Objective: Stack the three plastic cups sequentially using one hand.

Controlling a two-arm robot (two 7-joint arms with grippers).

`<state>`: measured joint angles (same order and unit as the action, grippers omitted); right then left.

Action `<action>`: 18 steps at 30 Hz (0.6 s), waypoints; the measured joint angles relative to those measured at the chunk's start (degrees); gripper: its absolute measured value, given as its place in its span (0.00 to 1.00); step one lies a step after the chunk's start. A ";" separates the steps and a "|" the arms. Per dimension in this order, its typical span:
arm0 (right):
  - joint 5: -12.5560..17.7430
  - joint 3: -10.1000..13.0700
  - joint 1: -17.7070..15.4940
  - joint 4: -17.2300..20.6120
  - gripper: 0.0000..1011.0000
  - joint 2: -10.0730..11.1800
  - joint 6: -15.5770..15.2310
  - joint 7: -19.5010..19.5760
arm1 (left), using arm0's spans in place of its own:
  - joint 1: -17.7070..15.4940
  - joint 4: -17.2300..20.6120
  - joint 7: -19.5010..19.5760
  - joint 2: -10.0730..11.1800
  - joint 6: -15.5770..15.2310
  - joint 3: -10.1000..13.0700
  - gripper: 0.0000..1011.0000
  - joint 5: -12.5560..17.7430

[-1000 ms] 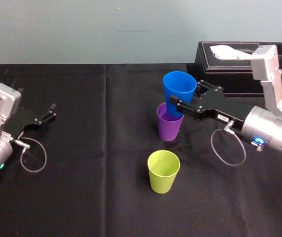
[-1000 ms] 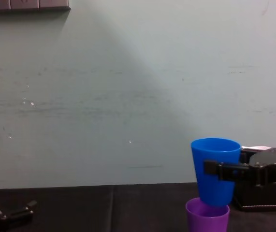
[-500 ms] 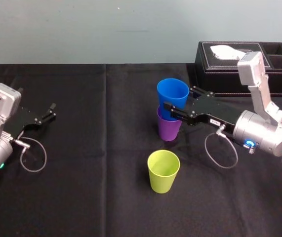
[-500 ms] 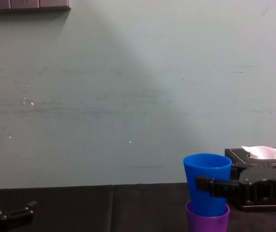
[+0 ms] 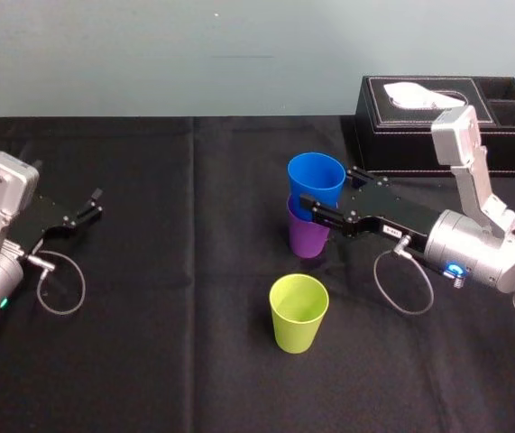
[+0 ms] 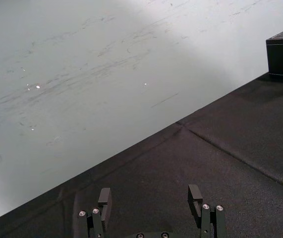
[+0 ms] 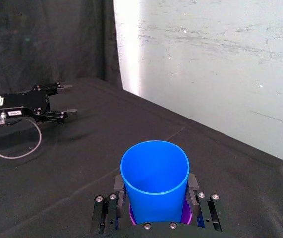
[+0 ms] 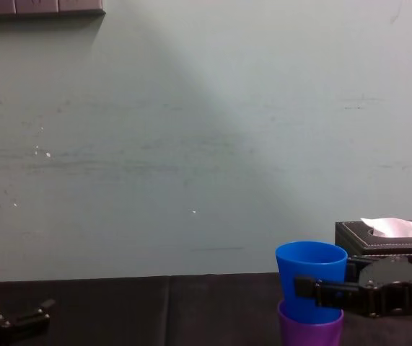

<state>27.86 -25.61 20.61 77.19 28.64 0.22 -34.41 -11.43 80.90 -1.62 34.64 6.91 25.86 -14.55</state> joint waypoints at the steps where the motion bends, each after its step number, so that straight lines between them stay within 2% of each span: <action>1: 0.00 0.00 0.00 0.02 0.72 0.00 -0.01 0.00 | 0.00 0.00 0.00 0.00 0.00 0.00 1.00 0.00; 7: 0.02 0.02 0.00 0.15 0.76 0.03 -0.10 0.01 | 0.00 0.00 0.00 0.00 0.00 0.00 1.00 0.00; 15: 0.02 0.06 0.00 0.25 0.98 0.06 -0.16 0.01 | 0.00 0.00 0.00 0.00 0.00 0.00 1.00 0.00; 18: 0.02 0.07 0.00 0.27 0.99 0.07 -0.17 0.02 | 0.00 0.00 0.00 0.00 0.00 0.00 1.00 0.00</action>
<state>27.89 -25.53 20.61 77.46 28.71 0.05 -34.38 -11.43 80.90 -1.62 34.64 6.91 25.86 -14.55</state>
